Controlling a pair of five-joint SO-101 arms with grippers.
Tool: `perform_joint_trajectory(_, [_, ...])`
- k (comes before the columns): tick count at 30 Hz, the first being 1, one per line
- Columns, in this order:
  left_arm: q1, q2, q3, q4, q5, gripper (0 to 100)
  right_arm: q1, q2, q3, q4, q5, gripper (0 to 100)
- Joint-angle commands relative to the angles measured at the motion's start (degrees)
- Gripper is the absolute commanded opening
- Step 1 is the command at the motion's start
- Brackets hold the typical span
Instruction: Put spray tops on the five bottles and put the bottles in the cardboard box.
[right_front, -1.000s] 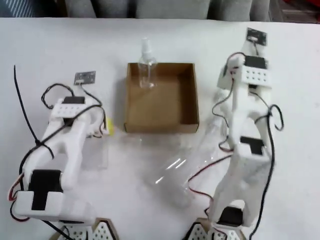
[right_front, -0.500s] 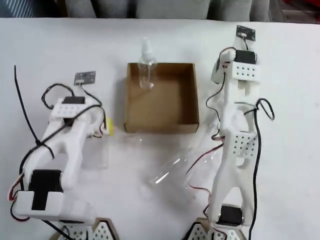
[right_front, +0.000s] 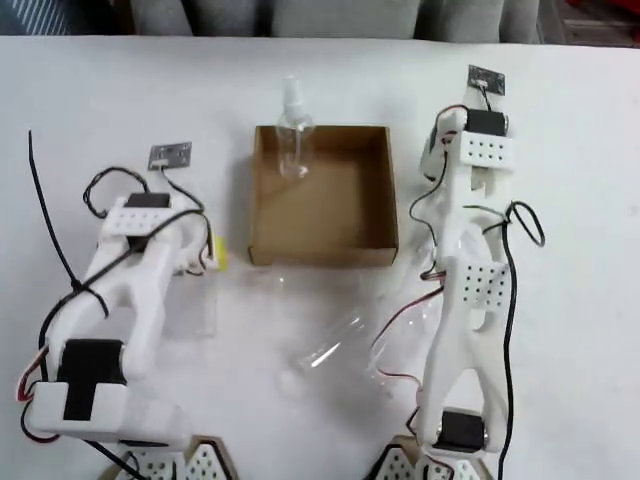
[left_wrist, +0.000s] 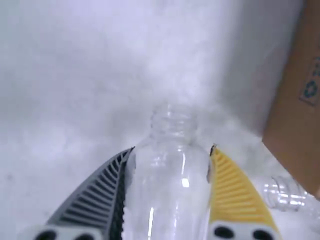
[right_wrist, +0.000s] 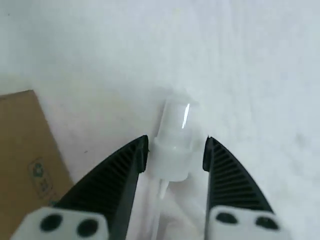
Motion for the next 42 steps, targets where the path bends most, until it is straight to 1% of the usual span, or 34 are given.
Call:
perform_joint_trajectory(1, [-0.13,-2.95,-0.35,-1.32,-0.53,2,0.75,0.04,-2.73,-2.68,-0.09,15.5])
perform_joint_trajectory(10, [-0.13,-2.95,-0.35,-1.32,-0.53,2,1.27,0.84,-2.55,-4.09,0.00,15.1])
perform_joint_trajectory(12, [-0.13,-2.95,-0.35,-1.32,-0.53,2,1.27,0.92,-2.29,-4.09,0.00,12.7])
perform_joint_trajectory(14, [-0.22,-2.95,-0.35,-1.32,-0.53,2,1.36,0.92,-2.29,-4.09,0.09,7.7])
perform_joint_trajectory(16, [-0.22,-2.95,-0.35,-1.32,-0.53,2,1.36,0.92,-2.20,-3.82,2.37,4.0])
perform_joint_trajectory(18, [-0.31,-2.95,-0.35,-1.32,-0.53,2,1.36,0.92,-2.20,-3.65,3.96,2.4])
perform_joint_trajectory(21, [-0.40,-2.95,-0.35,-1.32,-0.53,2,1.71,0.75,-2.20,-3.47,3.87,1.9])
perform_joint_trajectory(26, [-0.57,-2.95,-0.44,-1.32,-0.53,2,2.59,-1.36,-5.19,2.07,3.69,1.7])
perform_joint_trajectory(29, [-0.57,-2.95,-0.44,-1.32,-0.53,2,3.21,-3.47,-8.44,6.99,0.79,1.7])
perform_joint_trajectory(32, [-0.66,-2.95,-0.53,-1.32,-0.53,2,3.47,-5.14,-12.84,12.35,0.26,1.7])
perform_joint_trajectory(34, [-1.01,-3.03,-0.53,-1.32,-0.53,2,3.91,-6.20,-13.80,13.32,0.26,1.7])
perform_joint_trajectory(38, [-2.68,-3.03,-0.79,-1.32,-0.53,2,6.29,-9.45,-12.31,13.49,0.35,1.7])
perform_joint_trajectory(42, [-2.86,-3.03,-0.70,-1.32,-0.53,2,7.25,-16.13,-4.40,13.58,0.70,1.7])
